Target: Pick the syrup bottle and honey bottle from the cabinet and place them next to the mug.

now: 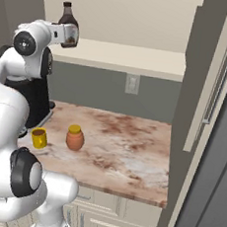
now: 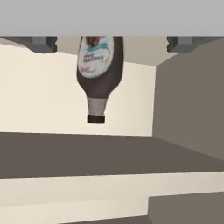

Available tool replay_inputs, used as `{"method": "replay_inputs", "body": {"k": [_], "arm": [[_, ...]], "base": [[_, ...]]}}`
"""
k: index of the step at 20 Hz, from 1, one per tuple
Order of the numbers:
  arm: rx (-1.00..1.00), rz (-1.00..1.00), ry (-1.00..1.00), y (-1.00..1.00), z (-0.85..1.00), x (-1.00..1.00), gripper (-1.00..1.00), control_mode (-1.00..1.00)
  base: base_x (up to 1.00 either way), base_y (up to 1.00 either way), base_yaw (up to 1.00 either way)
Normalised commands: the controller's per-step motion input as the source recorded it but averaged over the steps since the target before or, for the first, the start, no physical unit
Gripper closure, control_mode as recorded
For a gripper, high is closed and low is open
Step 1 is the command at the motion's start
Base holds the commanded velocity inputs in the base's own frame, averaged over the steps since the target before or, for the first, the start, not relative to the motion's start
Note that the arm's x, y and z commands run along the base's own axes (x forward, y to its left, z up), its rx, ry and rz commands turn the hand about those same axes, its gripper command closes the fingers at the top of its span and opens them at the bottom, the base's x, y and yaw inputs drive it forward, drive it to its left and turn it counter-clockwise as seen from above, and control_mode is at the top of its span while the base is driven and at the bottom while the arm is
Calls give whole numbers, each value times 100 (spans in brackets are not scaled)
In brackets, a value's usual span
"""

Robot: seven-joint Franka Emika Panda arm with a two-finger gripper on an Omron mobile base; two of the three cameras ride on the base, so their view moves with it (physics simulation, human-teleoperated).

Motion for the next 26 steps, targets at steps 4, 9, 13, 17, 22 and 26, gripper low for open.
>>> {"method": "replay_inputs", "body": {"k": [4, 9, 13, 17, 22, 26], "arm": [[1, 0, 1, -19, 1, 45, -100, -100], [0, 0, 0, -3, 0, 21, -100, -100], [0, 0, 0, 6, 7, 0, -100, -100], [0, 0, 0, 6, 18, 0, -100, -100], [0, 0, 5, 0, 4, 0, -100, -100], [0, 2, 27, 0, 0, 0, -100, -100]], "base": [[0, 0, 0], [0, 0, 0], [0, 0, 0], [0, 0, 0], [0, 0, 0], [0, 0, 0]]}}
